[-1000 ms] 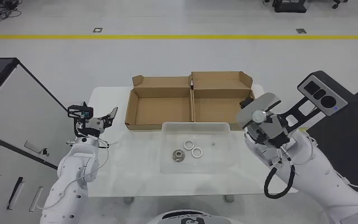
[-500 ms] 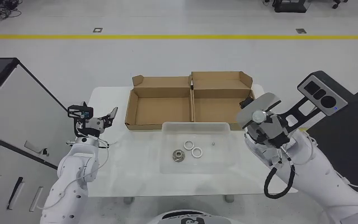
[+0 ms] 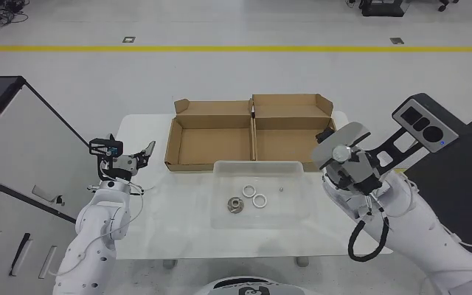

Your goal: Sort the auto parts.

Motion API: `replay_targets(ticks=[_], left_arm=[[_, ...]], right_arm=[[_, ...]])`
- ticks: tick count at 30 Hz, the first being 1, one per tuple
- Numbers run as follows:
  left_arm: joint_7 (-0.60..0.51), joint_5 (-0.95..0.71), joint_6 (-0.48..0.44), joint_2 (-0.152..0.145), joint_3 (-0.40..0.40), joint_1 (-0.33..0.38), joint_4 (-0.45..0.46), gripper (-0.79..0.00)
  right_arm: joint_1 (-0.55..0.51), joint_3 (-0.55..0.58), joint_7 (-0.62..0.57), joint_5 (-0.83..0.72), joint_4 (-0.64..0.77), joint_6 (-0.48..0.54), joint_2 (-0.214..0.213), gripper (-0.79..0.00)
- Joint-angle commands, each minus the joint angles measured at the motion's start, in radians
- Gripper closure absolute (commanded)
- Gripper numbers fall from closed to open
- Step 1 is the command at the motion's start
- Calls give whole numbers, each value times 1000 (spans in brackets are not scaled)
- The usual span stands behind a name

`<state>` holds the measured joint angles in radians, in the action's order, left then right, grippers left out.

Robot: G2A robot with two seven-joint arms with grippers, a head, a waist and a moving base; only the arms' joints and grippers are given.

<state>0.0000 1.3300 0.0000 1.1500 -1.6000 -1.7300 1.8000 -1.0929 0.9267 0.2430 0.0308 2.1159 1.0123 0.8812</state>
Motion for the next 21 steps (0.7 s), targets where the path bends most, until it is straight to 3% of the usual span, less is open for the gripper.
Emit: replay_targets(ticks=[1,8,15,21], left_arm=[[0,0,0,0,0,0,0,-785],[0,0,0,0,0,0,0,-785],[0,0,0,0,0,0,0,-785],[0,0,0,0,0,0,0,-785]], right_arm=[[0,0,0,0,0,0,0,0],[-4,51,-76,-13,-32,-60,1,0],[70,134,-312,-140,-140,-32,-17,0],[190,136,-560,-290,-274,-4,-26,0]])
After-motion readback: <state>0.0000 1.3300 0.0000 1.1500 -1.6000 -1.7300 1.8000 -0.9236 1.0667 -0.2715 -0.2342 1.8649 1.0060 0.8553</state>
